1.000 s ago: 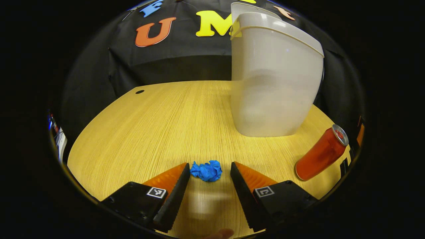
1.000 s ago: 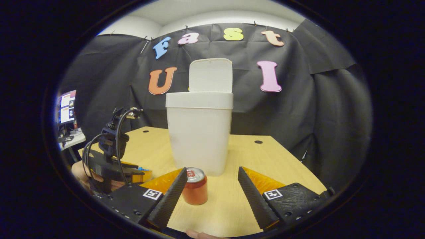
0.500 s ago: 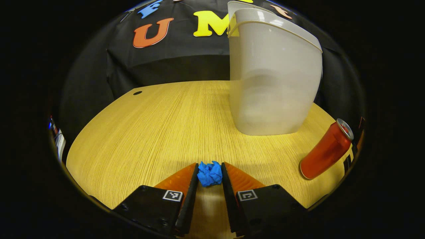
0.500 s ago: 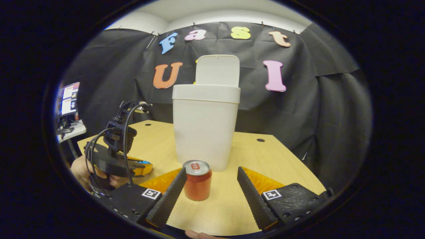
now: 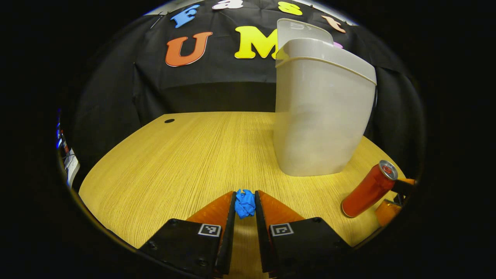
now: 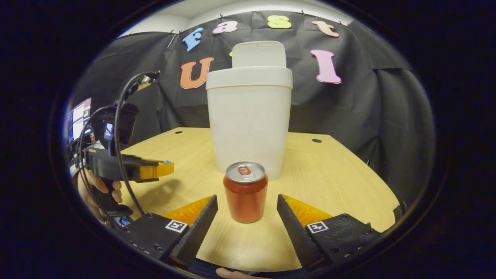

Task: Press the lid of the desktop garbage bin to open it, pick up the crumpled paper on the desktop and throw it into the bin, then pick up the pop can on the desktop and drop it into the bin, and finally close the garbage bin lid.

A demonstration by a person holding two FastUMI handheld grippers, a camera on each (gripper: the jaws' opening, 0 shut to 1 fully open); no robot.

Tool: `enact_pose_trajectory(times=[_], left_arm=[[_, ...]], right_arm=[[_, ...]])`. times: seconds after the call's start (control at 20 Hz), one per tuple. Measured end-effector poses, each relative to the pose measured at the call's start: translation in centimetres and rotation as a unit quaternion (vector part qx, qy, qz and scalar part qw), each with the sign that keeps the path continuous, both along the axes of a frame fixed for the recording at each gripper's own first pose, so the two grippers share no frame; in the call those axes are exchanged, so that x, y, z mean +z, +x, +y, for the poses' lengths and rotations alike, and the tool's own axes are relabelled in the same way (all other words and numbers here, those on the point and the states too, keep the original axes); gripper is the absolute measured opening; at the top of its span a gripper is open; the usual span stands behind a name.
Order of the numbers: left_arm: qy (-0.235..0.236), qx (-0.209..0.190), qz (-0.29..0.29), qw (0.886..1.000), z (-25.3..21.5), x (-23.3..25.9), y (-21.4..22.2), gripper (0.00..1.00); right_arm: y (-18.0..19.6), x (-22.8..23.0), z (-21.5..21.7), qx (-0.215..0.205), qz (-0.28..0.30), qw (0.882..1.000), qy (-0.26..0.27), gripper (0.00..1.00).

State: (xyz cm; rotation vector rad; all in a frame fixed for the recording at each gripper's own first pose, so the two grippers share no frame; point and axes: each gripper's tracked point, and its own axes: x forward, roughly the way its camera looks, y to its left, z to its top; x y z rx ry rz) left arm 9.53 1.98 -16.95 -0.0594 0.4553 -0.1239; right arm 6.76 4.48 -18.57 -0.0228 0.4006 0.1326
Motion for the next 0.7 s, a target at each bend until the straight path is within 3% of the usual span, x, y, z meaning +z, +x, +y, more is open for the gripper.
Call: enact_pose_trajectory(times=[0.2, 0.55, 0.7], left_arm=[[-0.006, 0.001, -0.036, 0.999, -0.1, 2.5, -0.4, 0.32], [0.002, -0.007, -0.037, 0.999, -1.3, 3.2, -1.4, 0.32], [0.016, -0.005, -0.051, 0.999, -1.3, 4.2, -1.7, 0.32]], right_arm=[[1.1, -1.0, -0.2, -0.016, 0.002, 1.000, -0.012, 0.98], [2.9, -0.6, 0.3, -0.019, -0.011, 1.000, 0.009, 0.98], [3.1, -0.2, -0.1, -0.027, -0.014, 0.999, 0.023, 0.82]])
